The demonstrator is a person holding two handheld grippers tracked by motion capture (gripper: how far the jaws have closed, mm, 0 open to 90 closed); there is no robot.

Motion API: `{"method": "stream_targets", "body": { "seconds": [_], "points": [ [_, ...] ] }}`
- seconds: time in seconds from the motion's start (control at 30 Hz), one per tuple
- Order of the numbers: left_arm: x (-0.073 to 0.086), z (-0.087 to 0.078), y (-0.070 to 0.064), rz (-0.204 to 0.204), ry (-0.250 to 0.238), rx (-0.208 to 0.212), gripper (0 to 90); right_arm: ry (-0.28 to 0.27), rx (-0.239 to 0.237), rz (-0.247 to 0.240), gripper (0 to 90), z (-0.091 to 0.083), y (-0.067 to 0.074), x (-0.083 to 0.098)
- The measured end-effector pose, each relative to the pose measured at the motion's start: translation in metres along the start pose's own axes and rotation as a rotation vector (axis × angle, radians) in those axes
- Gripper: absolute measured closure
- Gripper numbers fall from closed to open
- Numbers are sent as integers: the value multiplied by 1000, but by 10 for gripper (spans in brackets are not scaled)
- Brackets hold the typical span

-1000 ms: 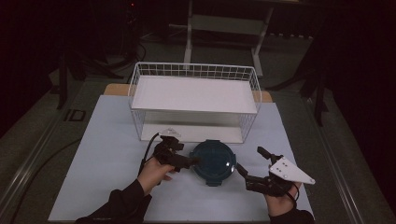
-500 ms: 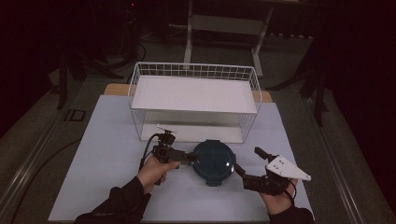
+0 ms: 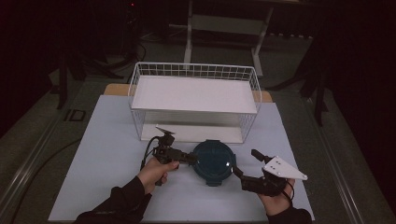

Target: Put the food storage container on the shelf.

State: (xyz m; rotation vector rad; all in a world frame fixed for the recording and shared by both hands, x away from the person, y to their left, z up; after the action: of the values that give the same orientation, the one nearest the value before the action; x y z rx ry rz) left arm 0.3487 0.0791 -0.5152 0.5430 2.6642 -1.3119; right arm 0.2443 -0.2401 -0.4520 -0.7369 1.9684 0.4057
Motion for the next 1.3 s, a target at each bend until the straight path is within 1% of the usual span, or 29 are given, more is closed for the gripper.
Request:
{"method": "stream_targets", "body": {
  "seconds": [0.03, 0.1, 0.13, 0.2, 0.3, 0.33, 0.43, 0.5, 0.53, 0.63, 0.7, 0.77, 0.8, 0.83, 0.87, 0.93, 0.97, 1.0, 1.03, 1.07, 1.1, 1.13, 1.17, 1.2, 1.23, 1.3],
  "points": [
    [0, 0, 1, -9, 2, 5, 507, -1, 2, 1, 137, 0, 0, 0],
    [0, 0, 4, -29, 1, 27, 508, 0, -3, 8, 137, 0, 0, 1],
    [0, 0, 4, -32, 1, 30, 506, -3, 0, 8, 138, 0, -1, 2],
    [0, 2, 6, -49, 7, 47, 504, 2, -6, 7, 138, 0, -1, 2],
    [0, 5, 10, -58, 21, 90, 494, 5, -6, 6, 138, 0, 0, 2],
    [0, 5, 10, -60, 21, 90, 499, 6, -4, 6, 138, 1, 0, 2],
    [-1, 5, 9, -45, 26, 83, 505, 10, -3, 11, 138, 1, 0, 2],
    [-1, 4, 10, -42, 28, 89, 511, 18, -8, 18, 138, 2, -2, 3],
    [-1, 4, 10, -39, 28, 91, 517, 22, -12, 24, 138, 2, -2, 3],
    [1, 3, 6, -18, 24, 73, 520, 40, -30, 40, 139, 5, -4, 4],
    [2, 2, 3, -3, 18, 69, 527, 52, -48, 57, 139, 7, -5, 5],
    [3, 1, 0, 20, 15, 61, 533, 74, -79, 85, 142, 10, -8, 5],
    [3, 1, -1, 24, 13, 61, 539, 88, -100, 105, 144, 12, -11, 6],
    [5, 1, -2, 42, 9, 55, 541, 101, -110, 119, 146, 13, -12, 6],
    [5, 0, -3, 48, 7, 53, 543, 117, -137, 146, 155, 15, -15, 7],
    [8, -1, -5, 60, 5, 48, 548, 143, -160, 186, 164, 17, -19, 10],
    [9, -1, -6, 71, 3, 44, 548, 156, -166, 197, 181, 18, -21, 11],
    [10, -2, -6, 77, 6, 40, 549, 172, -182, 227, 183, 20, -24, 12],
    [12, -2, -8, 95, -1, 37, 551, 183, -193, 244, 186, 21, -27, 13],
    [12, -2, -8, 105, -1, 36, 552, 218, -233, 286, 202, 25, -31, 16],
    [14, -2, -9, 123, -2, 32, 553, 227, -246, 305, 211, 26, -34, 17],
    [14, -2, -10, 136, -2, 30, 553, 251, -271, 336, 223, 29, -37, 19],
    [16, -3, -10, 152, -1, 27, 553, 260, -279, 345, 223, 30, -39, 20],
    [17, -3, -11, 158, -5, 27, 556, 276, -295, 371, 233, 32, -42, 23],
    [19, -3, -12, 173, -8, 25, 557, 289, -308, 384, 245, 34, -43, 24],
    [21, -4, -12, 182, -3, 29, 562, 302, -337, 423, 261, 36, -47, 28]
  ]
}}
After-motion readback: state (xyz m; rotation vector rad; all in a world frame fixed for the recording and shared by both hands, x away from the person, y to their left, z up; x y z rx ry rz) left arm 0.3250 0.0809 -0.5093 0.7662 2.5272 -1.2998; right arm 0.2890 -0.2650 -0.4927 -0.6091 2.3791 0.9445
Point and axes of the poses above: each handheld gripper's, and its own axes: z roughly forward along the jaws, x roughly out of its underside, y roughly to its left, the point moved 1 cm from there along z, roughly forward along the jaws, and after that the axes turned 11 degrees about y, right-handed, at the moved point
